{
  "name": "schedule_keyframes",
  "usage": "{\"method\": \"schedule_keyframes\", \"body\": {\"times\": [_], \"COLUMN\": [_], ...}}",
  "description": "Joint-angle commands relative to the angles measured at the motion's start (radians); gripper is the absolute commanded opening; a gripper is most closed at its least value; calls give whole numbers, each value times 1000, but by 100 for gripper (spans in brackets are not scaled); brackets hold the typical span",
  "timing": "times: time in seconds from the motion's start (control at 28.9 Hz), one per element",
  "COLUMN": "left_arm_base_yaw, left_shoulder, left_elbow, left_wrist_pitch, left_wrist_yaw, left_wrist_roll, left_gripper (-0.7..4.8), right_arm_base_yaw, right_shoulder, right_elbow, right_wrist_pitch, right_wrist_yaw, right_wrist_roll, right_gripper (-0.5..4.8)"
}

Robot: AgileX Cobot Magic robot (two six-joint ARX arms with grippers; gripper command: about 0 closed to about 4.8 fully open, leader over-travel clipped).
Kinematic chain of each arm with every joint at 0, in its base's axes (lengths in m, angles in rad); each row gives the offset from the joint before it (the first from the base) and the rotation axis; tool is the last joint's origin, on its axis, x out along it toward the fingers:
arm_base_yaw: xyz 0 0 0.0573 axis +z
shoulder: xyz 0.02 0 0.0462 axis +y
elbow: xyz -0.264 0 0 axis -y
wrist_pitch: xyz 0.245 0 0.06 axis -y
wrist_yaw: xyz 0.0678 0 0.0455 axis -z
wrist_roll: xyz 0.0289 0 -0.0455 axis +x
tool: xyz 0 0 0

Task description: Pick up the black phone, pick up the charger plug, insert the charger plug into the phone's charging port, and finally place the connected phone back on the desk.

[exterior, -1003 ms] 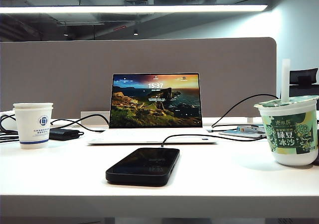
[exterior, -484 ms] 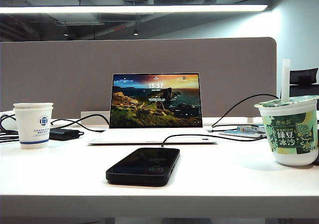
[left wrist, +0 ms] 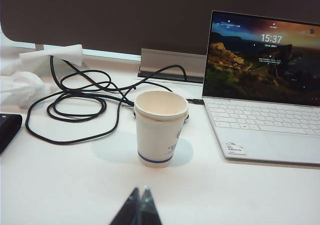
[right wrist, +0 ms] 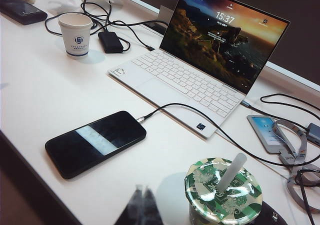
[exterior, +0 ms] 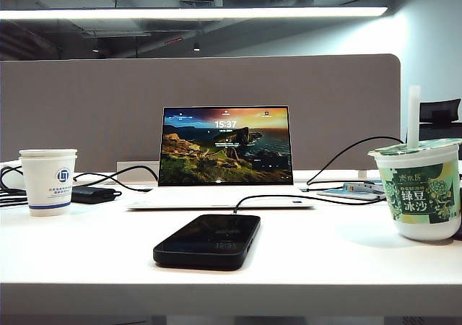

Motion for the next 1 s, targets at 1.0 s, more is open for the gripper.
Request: {"method": "schedule_keyframes", "body": {"times": [1.0], "left_arm_base_yaw": [1], "left_shoulder": [0], "left_elbow": [0], "left_wrist_pitch": [10], "left_wrist_yaw": [0], "left_wrist_roll": [2], "left_gripper": [-6], "right_arm_base_yaw": [-602], "right_shoulder": [-89], "right_elbow": [-496], "right_wrist_pitch": [754], "right_wrist_yaw": [-3], "right_wrist_roll": [4], "right_gripper": [-5]}}
